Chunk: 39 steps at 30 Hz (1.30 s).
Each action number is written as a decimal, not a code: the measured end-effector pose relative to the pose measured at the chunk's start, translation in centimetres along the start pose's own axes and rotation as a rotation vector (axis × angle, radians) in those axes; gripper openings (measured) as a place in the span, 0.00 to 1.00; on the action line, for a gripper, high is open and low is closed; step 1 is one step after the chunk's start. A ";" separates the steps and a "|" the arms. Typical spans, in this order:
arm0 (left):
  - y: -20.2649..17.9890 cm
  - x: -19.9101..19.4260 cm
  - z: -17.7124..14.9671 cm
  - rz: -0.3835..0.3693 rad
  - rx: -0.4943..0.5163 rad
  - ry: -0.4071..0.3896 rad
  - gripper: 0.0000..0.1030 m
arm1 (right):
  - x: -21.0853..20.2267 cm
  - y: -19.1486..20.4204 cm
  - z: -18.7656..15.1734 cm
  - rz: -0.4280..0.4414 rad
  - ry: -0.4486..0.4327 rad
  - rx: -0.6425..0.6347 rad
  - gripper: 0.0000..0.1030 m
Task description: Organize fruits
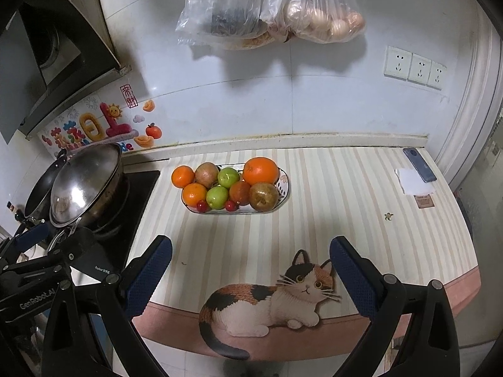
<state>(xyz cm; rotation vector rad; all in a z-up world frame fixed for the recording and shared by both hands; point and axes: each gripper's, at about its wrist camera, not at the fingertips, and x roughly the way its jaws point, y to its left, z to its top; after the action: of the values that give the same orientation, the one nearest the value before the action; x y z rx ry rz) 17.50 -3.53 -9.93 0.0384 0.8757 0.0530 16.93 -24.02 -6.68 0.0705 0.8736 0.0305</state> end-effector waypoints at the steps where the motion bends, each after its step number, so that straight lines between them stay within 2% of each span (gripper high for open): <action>1: 0.1 -0.1 0.0 -0.002 0.000 -0.002 0.99 | 0.0 0.0 0.0 0.001 -0.001 0.001 0.99; 39: -0.1 -1.5 -0.9 -0.028 -0.001 -0.002 0.99 | -1.6 0.3 -0.8 -0.017 0.000 -0.040 0.99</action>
<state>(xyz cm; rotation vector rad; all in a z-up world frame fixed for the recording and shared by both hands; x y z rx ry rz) 15.89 -3.71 -9.34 0.0250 0.8742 0.0274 15.35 -23.73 -5.94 0.0262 0.8736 0.0324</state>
